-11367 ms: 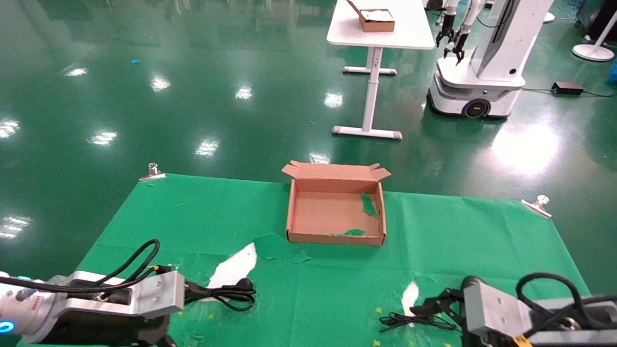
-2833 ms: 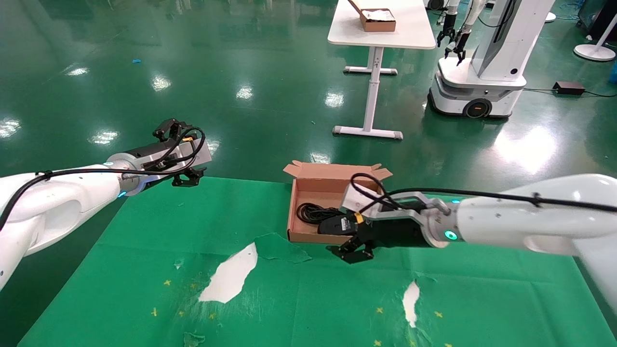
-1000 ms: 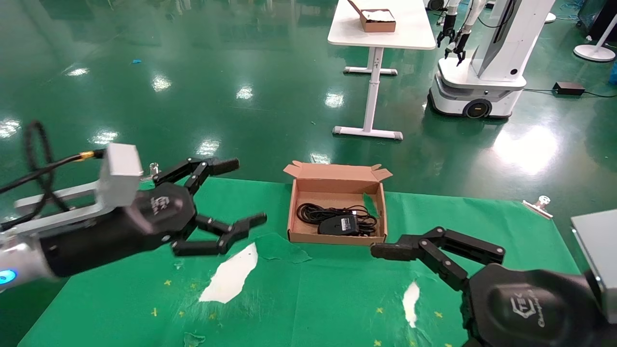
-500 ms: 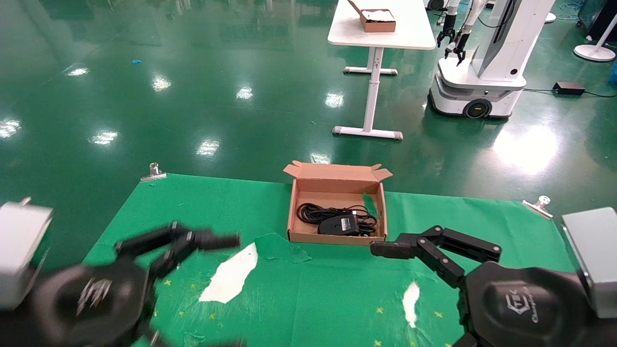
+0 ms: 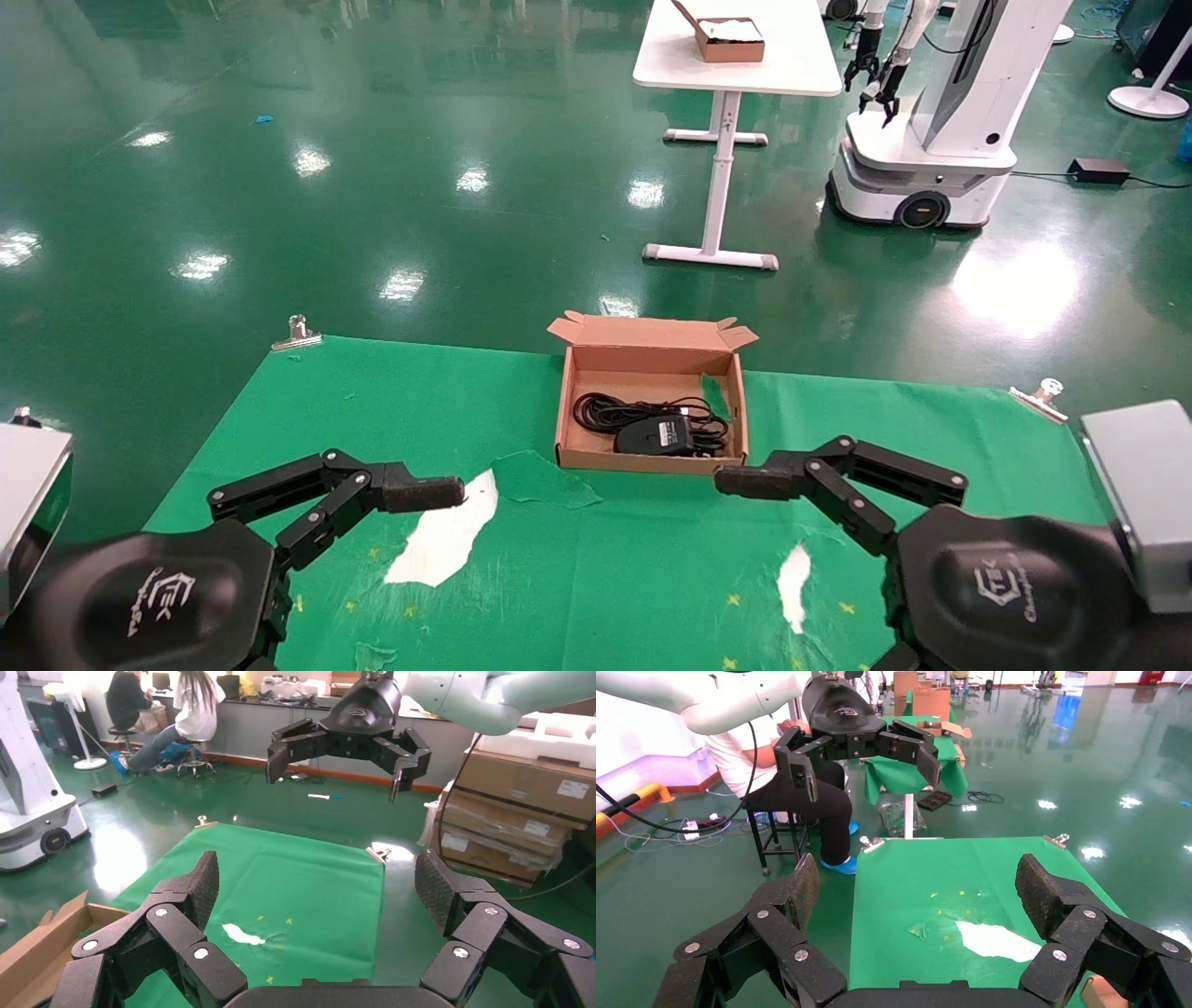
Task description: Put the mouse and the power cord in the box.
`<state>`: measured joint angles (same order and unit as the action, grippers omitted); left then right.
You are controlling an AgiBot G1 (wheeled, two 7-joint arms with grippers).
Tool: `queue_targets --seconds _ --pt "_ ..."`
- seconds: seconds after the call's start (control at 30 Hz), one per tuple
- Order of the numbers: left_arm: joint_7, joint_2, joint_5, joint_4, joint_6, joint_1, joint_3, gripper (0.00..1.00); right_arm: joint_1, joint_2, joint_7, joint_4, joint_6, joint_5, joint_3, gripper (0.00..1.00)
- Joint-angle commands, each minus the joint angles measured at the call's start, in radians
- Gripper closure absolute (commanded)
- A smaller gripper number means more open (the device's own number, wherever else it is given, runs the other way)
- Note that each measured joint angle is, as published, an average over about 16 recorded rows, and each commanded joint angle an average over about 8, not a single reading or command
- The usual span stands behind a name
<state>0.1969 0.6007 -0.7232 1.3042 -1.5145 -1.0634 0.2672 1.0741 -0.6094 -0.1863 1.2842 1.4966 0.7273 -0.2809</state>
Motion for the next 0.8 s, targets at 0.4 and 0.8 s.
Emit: queue_targets --seconds 0.4,0.8 --pt "-0.008 0.008 -0.005 -0.015 0.014 -0.008 0.009 0.0 0.001 -0.001 0.0 -0.001 -0.001 0.001 -0.001 0.0" --pt "-0.01 0.01 -0.007 -0.02 0.019 -0.011 0.012 0.0 0.001 -0.001 0.0 -0.001 -0.001 0.002 -0.001 0.0"
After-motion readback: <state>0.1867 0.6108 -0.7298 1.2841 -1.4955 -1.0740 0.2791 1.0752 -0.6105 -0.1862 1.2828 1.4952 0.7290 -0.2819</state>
